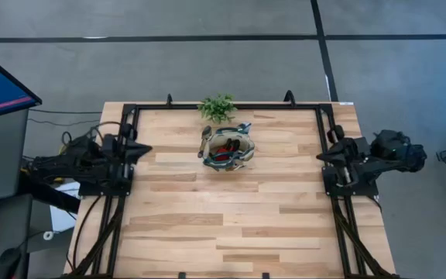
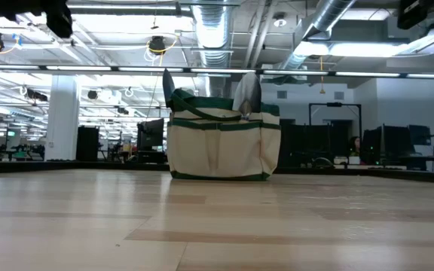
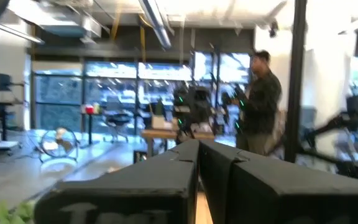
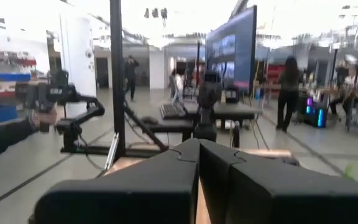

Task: Pick & Place Garden tools in Gardening bag
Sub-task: Return to Home Position

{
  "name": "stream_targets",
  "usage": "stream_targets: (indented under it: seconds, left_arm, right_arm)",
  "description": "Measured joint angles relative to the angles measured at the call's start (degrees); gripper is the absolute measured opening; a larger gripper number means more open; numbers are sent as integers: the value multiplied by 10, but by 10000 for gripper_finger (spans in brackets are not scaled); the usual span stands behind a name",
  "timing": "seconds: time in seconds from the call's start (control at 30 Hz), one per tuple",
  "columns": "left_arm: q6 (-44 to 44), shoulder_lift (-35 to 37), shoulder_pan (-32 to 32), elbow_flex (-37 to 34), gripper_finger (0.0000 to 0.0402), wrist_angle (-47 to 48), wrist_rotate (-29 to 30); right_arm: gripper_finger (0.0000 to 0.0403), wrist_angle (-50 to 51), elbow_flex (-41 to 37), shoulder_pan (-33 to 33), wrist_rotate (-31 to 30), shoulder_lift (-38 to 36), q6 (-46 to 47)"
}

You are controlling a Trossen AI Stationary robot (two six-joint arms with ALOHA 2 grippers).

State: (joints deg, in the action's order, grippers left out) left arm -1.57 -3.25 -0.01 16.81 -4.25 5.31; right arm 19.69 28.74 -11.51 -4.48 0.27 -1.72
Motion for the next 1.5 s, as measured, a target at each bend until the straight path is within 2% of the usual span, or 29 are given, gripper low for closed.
stream_targets:
  seconds: [0.13, 0.53, 0.7, 0.93, 1.1, 1.5]
  left_arm:
    - [11, -2, 0, -41, 1, 2, -31]
    - [2, -2, 0, -159, 1, -52, -32]
    - [-2, -12, 0, -164, 1, -49, -32]
    - [16, -34, 0, -164, 2, -49, -18]
    - [-4, -50, 0, -164, 2, -49, -16]
    - [-7, -67, 0, -164, 2, -53, -14]
  right_arm:
    - [0, -63, -58, 0, 1, 0, -17]
    - [0, -94, -198, 0, 1, 0, -45]
    - [0, -111, -249, 0, 2, 0, -62]
    - [0, -134, -256, 0, 30, 4, -54]
    - [0, -131, -256, 0, 30, 4, 14]
    - [0, -130, -256, 0, 30, 4, 18]
